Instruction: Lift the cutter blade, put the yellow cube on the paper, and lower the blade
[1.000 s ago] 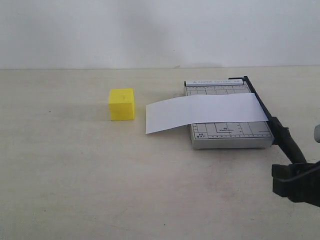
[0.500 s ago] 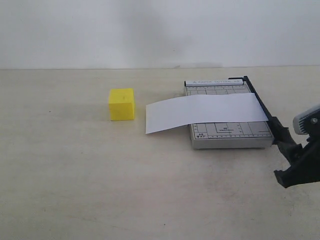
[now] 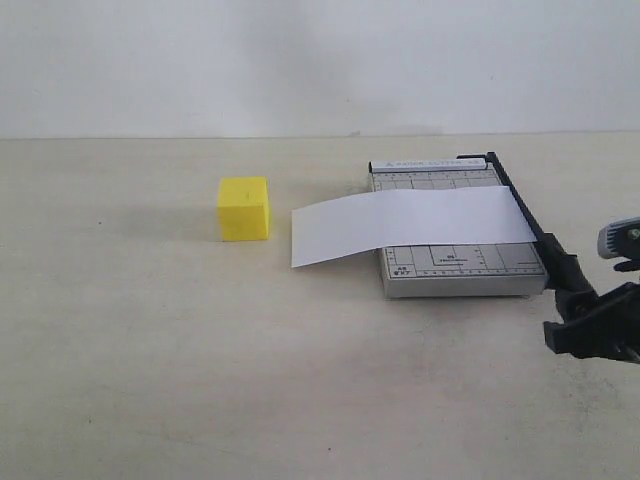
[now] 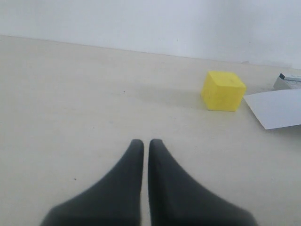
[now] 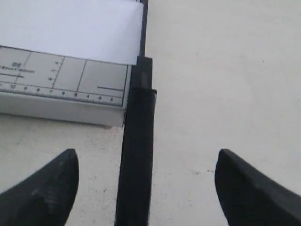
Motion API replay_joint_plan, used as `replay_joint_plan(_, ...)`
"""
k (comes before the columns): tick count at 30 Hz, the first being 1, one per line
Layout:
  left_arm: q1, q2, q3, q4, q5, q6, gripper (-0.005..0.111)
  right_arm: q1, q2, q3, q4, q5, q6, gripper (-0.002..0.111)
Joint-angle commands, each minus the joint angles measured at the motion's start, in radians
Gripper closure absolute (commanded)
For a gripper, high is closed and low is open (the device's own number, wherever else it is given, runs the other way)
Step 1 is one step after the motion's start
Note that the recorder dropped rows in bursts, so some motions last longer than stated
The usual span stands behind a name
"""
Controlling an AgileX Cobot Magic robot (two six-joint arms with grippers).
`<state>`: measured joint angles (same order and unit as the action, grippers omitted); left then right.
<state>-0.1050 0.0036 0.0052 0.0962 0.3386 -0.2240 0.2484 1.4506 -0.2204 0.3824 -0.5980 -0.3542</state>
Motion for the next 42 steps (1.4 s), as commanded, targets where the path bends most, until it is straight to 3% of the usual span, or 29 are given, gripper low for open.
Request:
replay_joint_plan(1, 0.002, -0.004, -0.005, 0.002, -0.009, -0.006, 0.102, -0.001, 0.113, -0.002, 0.001, -0.053, 0.042, 0.033)
replay_joint_plan(4, 0.002, -0.004, -0.005, 0.002, -0.009, -0.006, 0.102, -0.001, 0.154, -0.002, 0.005, -0.053, 0.050, 0.033)
replay_joint_plan(6, 0.002, -0.004, -0.005, 0.002, -0.009, -0.006, 0.102, -0.001, 0.157, -0.002, 0.007, -0.055, 0.073, 0.040)
replay_joint_plan(14, 0.002, -0.004, -0.005, 0.002, -0.009, -0.006, 0.102, -0.001, 0.155, -0.002, 0.010, -0.076, 0.091, 0.108)
replay_joint_plan(24, 0.002, -0.004, -0.005, 0.002, -0.009, -0.006, 0.102, 0.001, 0.118, -0.002, 0.010, -0.136, 0.090, 0.108)
replay_joint_plan(35, 0.002, -0.004, -0.005, 0.002, -0.009, -0.006, 0.102, 0.001, -0.208, -0.002, 0.010, -0.176, 0.090, 0.108)
replay_joint_plan(42, 0.002, -0.004, -0.005, 0.002, -0.009, -0.006, 0.102, 0.001, -0.288, -0.002, 0.010, -0.124, 0.090, 0.108)
